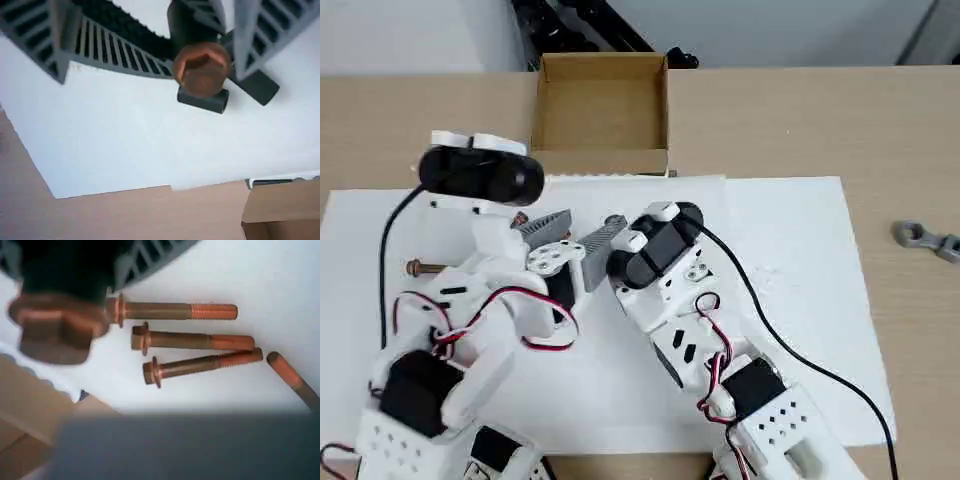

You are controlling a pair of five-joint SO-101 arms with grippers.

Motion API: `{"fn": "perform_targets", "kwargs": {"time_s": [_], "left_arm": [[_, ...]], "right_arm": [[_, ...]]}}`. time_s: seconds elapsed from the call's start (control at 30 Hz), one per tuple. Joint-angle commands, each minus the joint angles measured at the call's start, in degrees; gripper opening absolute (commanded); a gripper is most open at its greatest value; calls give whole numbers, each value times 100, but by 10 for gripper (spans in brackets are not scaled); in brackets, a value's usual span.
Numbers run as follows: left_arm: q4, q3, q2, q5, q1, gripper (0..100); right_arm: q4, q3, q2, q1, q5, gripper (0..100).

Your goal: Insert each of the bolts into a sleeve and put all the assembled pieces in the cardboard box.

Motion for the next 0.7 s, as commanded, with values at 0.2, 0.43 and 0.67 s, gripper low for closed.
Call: {"fn": "perform_targets", "kwargs": {"time_s": [0.2,0.43,0.67], "left_arm": [[-18,-224,-88,-519,-2031,201],[-9,251,-105,-853,-2927,200],[105,840,-229,-870,-3182,200]], "right_arm": [[57,-1213,312,435,70,1],[215,-2453,1789,453,70,1],[268,-4264,3925,462,79,1]]}}
